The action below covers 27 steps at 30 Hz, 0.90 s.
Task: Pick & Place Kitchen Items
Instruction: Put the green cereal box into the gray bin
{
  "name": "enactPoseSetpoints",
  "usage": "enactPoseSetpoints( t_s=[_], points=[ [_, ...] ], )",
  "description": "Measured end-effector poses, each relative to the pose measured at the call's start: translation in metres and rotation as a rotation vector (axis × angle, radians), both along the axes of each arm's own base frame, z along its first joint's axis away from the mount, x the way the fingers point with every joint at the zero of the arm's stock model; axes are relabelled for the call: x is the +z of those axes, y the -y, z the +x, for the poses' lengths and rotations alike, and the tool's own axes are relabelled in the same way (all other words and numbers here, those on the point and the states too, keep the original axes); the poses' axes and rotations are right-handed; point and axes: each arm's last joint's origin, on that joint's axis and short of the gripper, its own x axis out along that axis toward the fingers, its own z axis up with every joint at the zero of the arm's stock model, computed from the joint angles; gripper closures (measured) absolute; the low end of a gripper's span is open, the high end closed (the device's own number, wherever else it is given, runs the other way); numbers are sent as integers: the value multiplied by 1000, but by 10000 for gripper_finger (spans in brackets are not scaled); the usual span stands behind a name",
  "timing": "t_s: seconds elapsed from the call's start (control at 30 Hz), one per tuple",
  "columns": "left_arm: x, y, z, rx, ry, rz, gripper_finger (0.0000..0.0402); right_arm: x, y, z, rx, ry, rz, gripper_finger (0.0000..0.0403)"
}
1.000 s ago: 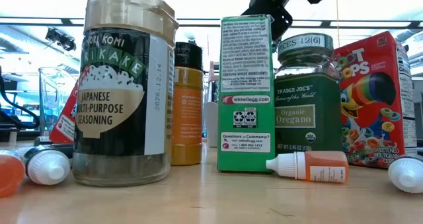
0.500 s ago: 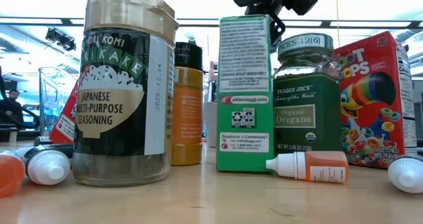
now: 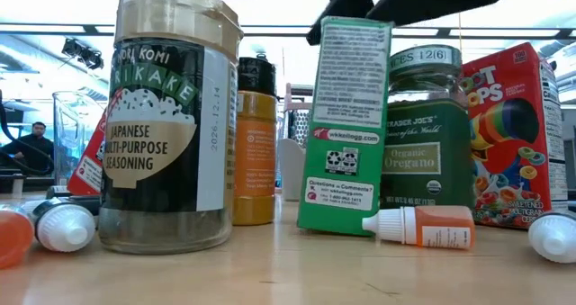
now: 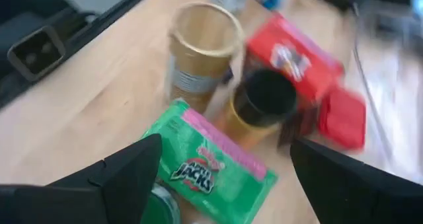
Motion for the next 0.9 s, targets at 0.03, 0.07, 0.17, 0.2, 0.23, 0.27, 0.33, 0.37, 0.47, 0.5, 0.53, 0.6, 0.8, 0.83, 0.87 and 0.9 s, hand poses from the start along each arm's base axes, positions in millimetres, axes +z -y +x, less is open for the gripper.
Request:
enactPoseSetpoints(
  t_s=[0.03,0.07,0.17,0.2,0.23,0.27,0.33,0.37,0.47,0.5,0.53,0.6,0.8,0.83,0.87,0.9],
  points=[
    [0,0,0,0,0,0,177,0,0,0,47,7,-23,55],
    [0,0,0,-4,-1,-1,177,1,-1,-2,97,4,-33,55],
    [0,1,0,-19,-3,-7,177,1,-3,-4,213,-9,-13,55],
    [0,1,0,-26,-4,-10,177,1,-4,-4,237,-10,-6,55],
    [0,1,0,-29,-5,-11,177,2,-4,-4,251,-4,-5,55],
    [0,1,0,-29,-5,-11,177,4,-5,-3,260,6,-5,55],
    [0,1,0,-29,-4,-11,177,11,-7,1,264,52,-14,55],
    [0,1,0,-29,-4,-11,177,16,-7,4,259,83,-24,55],
    [0,1,0,-28,-4,-11,177,25,-7,8,227,138,-83,55],
    [0,1,0,-28,-5,-11,177,26,-7,9,224,142,-99,55],
    [0,1,0,-29,-5,-10,177,26,-6,8,231,139,-115,55],
    [0,1,0,-29,-5,-11,177,22,-6,5,282,101,-148,55],
    [0,1,0,-28,-5,-11,177,5,-7,2,447,18,-235,55],
    [0,1,0,-28,-5,-11,177,6,-6,3,440,28,-249,55],
    [0,1,0,-28,-5,-11,177,7,-4,5,428,47,-254,55],
    [0,1,0,-28,-5,-11,177,9,-3,7,417,67,-250,55]
  ],
)
